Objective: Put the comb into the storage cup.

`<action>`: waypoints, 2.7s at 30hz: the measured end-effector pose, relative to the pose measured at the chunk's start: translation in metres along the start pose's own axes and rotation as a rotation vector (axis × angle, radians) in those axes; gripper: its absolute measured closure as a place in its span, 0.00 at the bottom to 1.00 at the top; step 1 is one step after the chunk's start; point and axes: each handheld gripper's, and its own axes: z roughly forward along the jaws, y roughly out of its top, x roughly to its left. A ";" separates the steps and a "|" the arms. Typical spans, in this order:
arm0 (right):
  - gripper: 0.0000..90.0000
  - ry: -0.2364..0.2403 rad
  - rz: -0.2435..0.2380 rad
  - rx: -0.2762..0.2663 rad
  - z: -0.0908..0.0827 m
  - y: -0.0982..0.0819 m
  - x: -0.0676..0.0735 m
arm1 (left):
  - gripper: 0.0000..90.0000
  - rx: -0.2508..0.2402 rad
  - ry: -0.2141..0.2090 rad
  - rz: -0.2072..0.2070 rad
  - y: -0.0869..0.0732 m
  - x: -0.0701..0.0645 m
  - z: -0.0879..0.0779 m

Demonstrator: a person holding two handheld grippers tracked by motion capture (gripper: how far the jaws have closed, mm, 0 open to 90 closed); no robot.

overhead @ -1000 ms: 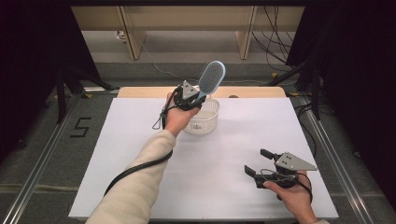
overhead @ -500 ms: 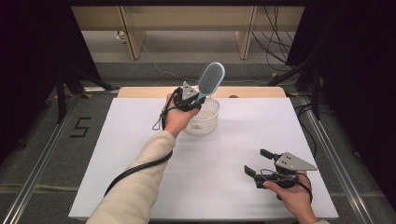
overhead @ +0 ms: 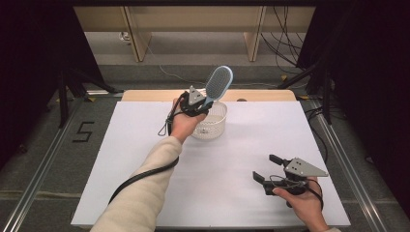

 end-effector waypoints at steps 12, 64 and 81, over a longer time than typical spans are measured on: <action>0.13 0.001 -0.002 0.004 0.000 0.000 0.000 | 0.77 0.005 -0.003 0.002 -0.002 0.000 0.000; 0.13 0.002 -0.003 0.003 0.001 -0.001 0.000 | 0.77 0.046 -0.018 0.007 -0.011 -0.003 0.005; 0.13 0.003 -0.003 0.004 0.001 -0.001 0.000 | 0.76 0.083 -0.029 0.022 -0.012 -0.004 0.007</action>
